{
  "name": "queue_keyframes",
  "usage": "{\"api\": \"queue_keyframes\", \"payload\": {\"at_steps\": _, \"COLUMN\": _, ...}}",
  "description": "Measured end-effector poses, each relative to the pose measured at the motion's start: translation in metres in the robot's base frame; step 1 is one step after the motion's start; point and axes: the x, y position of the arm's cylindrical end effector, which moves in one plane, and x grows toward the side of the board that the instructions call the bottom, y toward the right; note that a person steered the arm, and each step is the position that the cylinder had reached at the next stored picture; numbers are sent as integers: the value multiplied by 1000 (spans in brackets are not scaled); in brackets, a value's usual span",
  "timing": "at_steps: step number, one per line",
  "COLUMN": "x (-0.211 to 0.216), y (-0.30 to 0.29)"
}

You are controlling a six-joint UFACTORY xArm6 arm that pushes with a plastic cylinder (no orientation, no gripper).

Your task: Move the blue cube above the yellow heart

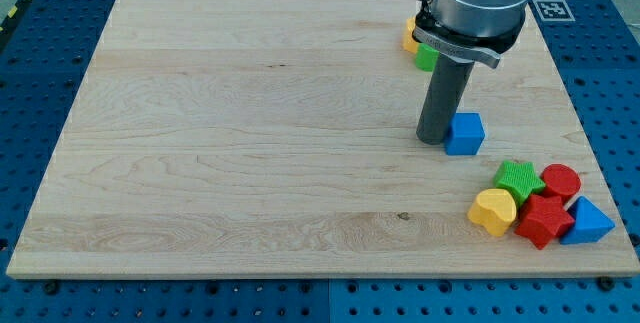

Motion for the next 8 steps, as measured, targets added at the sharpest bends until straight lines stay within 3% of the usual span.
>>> {"api": "queue_keyframes", "payload": {"at_steps": 1, "x": -43, "y": 2}}
{"api": "queue_keyframes", "payload": {"at_steps": 2, "x": -72, "y": 42}}
{"api": "queue_keyframes", "payload": {"at_steps": 3, "x": -61, "y": 80}}
{"api": "queue_keyframes", "payload": {"at_steps": 5, "x": 33, "y": 77}}
{"api": "queue_keyframes", "payload": {"at_steps": 7, "x": -52, "y": 73}}
{"api": "queue_keyframes", "payload": {"at_steps": 8, "x": -39, "y": 41}}
